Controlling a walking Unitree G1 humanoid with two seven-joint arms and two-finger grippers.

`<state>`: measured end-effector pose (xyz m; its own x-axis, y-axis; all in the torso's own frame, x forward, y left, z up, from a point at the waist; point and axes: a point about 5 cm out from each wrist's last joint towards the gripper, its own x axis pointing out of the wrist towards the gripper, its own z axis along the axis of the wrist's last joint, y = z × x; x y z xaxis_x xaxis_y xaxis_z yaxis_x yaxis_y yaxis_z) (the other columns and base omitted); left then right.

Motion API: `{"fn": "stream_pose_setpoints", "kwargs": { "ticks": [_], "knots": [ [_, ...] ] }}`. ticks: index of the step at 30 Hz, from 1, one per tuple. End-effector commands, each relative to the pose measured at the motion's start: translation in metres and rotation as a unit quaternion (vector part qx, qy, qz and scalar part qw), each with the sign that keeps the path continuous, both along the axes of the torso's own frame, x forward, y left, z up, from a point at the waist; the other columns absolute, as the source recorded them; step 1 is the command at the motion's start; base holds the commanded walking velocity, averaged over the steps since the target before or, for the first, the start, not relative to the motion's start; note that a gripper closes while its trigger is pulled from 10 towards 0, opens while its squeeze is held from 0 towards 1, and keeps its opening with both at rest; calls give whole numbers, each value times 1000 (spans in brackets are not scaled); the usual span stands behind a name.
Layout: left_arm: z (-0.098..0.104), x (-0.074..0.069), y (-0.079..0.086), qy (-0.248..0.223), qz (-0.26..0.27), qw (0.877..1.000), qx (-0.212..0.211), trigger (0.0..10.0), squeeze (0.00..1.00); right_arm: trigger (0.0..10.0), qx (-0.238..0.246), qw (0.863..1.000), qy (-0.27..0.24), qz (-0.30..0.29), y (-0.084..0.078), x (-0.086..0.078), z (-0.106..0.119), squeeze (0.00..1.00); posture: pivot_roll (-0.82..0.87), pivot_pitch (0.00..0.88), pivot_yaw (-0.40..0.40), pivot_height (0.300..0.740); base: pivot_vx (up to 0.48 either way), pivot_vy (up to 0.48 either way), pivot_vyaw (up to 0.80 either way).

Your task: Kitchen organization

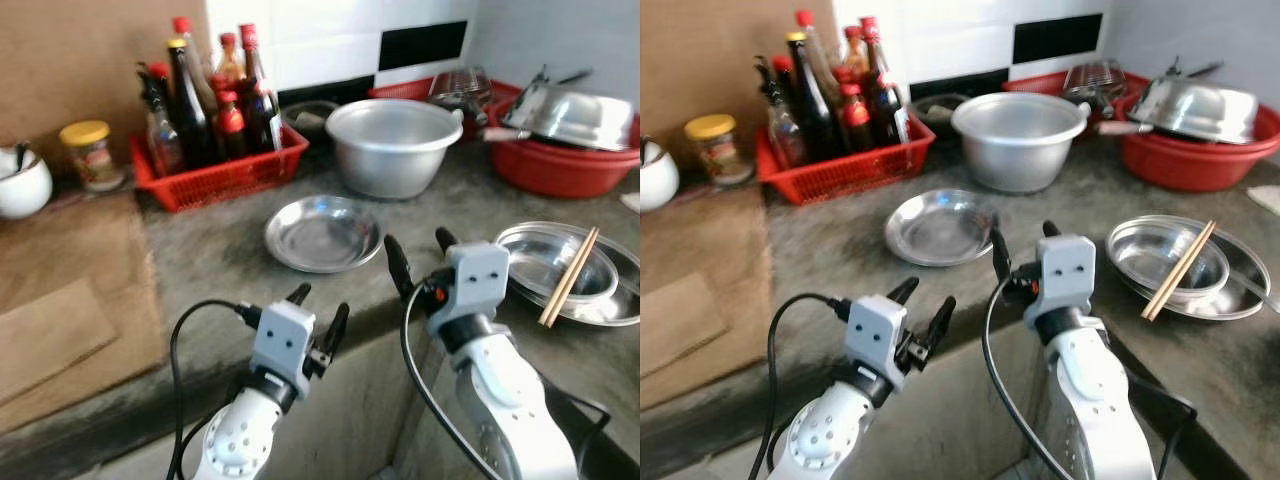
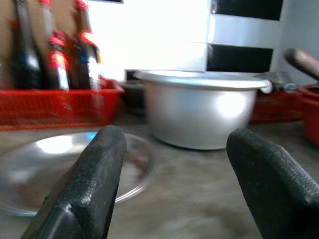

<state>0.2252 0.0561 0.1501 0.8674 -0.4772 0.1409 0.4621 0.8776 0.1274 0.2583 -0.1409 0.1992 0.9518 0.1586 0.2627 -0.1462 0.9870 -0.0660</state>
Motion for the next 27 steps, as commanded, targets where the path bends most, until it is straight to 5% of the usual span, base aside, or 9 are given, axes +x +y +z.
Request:
{"fn": "stream_pose_setpoints", "kwargs": {
  "ticks": [1,7,8,9,15,16,21,27],
  "knots": [
    [1,2,7,-5,16,1000,8,10000,0,10000,3,1000,-13,13,7,2,6,0,88,53,1,740,0,0,0],
    [-1,1,7,0,14,1000,7,10000,0,10000,4,999,37,-1,-3,18,5,0,86,54,-4,740,0,0,0],
    [-1,1,7,0,14,1000,6,10000,0,10000,0,999,50,-2,-5,21,4,867,86,54,-4,740,0,0,0],
    [-1,1,7,0,14,1000,7,10000,0,10000,4,998,59,-1,-8,24,4,1000,85,56,-5,740,0,0,0],
    [-1,0,5,1,13,1000,7,10000,0,10000,-8,995,97,5,-14,46,13,1000,87,53,-10,740,0,0,0],
    [-1,0,5,1,13,1000,7,10000,0,10000,-1,995,98,3,-15,50,18,0,88,51,-12,740,0,0,0],
    [-2,-1,5,3,14,1000,5,10000,0,10000,3,990,138,-2,-14,65,28,0,90,49,-17,740,0,0,0],
    [-3,-5,1,7,-3,1000,-4,10000,0,10000,-17,976,209,60,-4,76,27,0,94,44,-23,740,0,0,0]
  ]
}}
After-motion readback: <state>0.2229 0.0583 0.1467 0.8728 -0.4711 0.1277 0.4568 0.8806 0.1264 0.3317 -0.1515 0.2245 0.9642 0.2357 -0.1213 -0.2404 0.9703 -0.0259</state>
